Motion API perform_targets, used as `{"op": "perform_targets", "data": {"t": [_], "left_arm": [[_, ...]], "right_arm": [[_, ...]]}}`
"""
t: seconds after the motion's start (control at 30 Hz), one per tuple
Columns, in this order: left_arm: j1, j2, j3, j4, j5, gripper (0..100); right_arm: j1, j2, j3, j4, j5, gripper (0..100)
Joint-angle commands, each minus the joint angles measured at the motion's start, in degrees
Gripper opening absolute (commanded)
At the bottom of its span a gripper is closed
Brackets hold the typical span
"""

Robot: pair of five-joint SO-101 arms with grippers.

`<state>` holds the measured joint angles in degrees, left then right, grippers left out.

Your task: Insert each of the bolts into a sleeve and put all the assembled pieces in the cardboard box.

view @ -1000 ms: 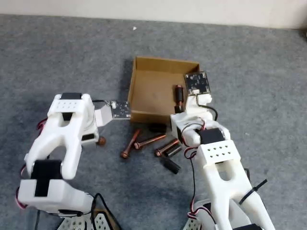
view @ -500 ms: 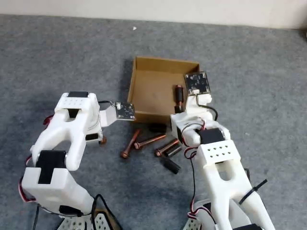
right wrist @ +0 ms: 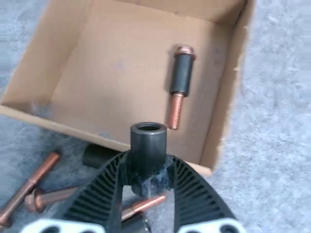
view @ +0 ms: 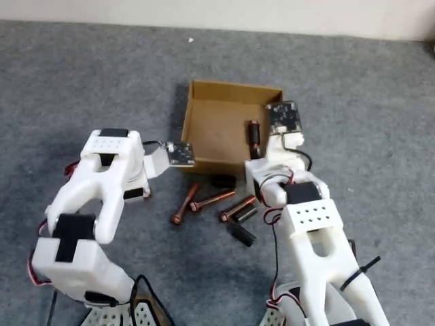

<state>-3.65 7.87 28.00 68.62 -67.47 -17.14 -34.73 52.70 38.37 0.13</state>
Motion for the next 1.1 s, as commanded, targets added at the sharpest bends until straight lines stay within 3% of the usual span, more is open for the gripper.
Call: {"op": "perform_targets", "data": {"t": [0.0, 0.17, 0.4, 0.67, 1.07], "left_arm": [[1.5, -12.8, 3.2, 0.6, 5.4, 1], [1.5, -30.2, 8.7, 0.4, 14.5, 1], [3.6, -48.6, 9.4, 0.4, 34.5, 1], [10.0, -56.1, 9.4, -5.5, 54.0, 1], [19.1, -62.0, 9.4, -18.7, 71.6, 1]], "right_arm": [[1.8, -2.6, -0.7, -1.7, 0.4, 0.5], [1.9, -2.6, -0.7, -1.7, 0.4, 0.5], [2.0, -2.8, -0.7, -1.7, 0.4, 0.5], [1.5, -14.9, 4.3, -1.7, 0.4, 0.5], [-4.0, -17.1, 6.0, -1.7, 0.4, 0.5]]}}
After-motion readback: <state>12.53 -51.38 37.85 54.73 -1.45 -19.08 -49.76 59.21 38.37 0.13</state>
